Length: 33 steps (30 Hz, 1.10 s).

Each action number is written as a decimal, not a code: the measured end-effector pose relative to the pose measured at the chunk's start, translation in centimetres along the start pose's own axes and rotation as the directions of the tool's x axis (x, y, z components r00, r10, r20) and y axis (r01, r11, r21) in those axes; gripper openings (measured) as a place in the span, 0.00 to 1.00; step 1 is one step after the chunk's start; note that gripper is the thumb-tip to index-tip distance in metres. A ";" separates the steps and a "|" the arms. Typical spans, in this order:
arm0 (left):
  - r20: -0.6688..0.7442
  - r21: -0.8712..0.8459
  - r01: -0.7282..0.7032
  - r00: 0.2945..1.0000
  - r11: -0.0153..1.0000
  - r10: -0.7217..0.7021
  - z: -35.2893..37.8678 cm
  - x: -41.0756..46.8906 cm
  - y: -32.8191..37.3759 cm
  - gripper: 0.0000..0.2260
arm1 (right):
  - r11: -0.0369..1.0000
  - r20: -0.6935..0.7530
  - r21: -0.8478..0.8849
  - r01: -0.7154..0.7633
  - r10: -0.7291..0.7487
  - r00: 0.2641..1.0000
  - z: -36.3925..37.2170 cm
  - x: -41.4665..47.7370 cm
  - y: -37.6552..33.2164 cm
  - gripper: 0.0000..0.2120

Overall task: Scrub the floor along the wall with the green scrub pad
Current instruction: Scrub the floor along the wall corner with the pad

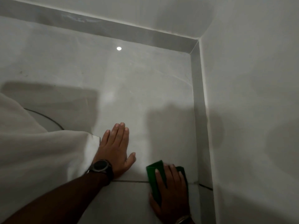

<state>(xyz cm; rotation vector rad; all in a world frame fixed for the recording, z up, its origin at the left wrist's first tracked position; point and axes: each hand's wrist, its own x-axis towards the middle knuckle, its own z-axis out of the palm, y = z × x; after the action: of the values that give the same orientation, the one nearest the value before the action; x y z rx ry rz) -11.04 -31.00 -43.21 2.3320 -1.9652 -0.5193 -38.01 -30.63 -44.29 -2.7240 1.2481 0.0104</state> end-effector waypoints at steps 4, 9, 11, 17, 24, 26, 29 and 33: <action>0.015 0.019 -0.004 1.000 1.000 0.004 0.2 0.3 -0.2 0.40 | 0.991 -0.023 0.072 0.109 -0.108 0.994 -0.2 4.8 -1.7 0.36; 0.001 0.027 -0.007 1.000 1.000 0.007 0.5 0.4 -0.4 0.38 | 0.993 -0.015 0.075 0.095 -0.094 0.995 -1.4 14.1 -1.5 0.33; -0.001 0.038 -0.010 1.000 0.999 0.010 0.7 0.4 -0.5 0.38 | 0.996 -0.019 0.053 0.077 -0.076 0.997 -2.0 18.4 -0.4 0.33; -0.021 0.056 -0.033 0.999 0.998 0.034 1.2 0.3 -0.8 0.40 | 0.999 -0.018 0.012 -0.051 0.051 0.999 -4.4 28.9 5.9 0.33; -0.007 0.047 -0.029 1.000 0.998 0.030 1.1 0.3 -0.8 0.40 | 0.964 -0.002 -0.024 -0.266 0.266 0.964 -5.3 29.9 11.6 0.33; 0.007 0.042 -0.026 1.000 0.999 0.025 0.8 0.3 -0.7 0.40 | 0.965 0.004 -0.026 -0.260 0.260 0.966 -5.4 27.9 11.3 0.34; 0.022 0.023 -0.020 1.000 1.000 0.020 0.5 0.3 -0.6 0.39 | 0.958 0.012 -0.005 -0.286 0.286 0.958 -5.2 22.5 9.3 0.35; 0.035 0.001 -0.014 0.999 1.000 0.013 0.2 0.4 -0.4 0.39 | 0.944 0.005 0.056 -0.327 0.327 0.945 -3.8 11.7 6.3 0.37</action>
<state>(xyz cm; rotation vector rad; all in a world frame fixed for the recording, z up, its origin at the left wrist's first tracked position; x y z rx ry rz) -10.64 -31.23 -43.61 2.3248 -1.9956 -0.5619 -35.32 -43.99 -42.15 -2.4391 1.6598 0.0053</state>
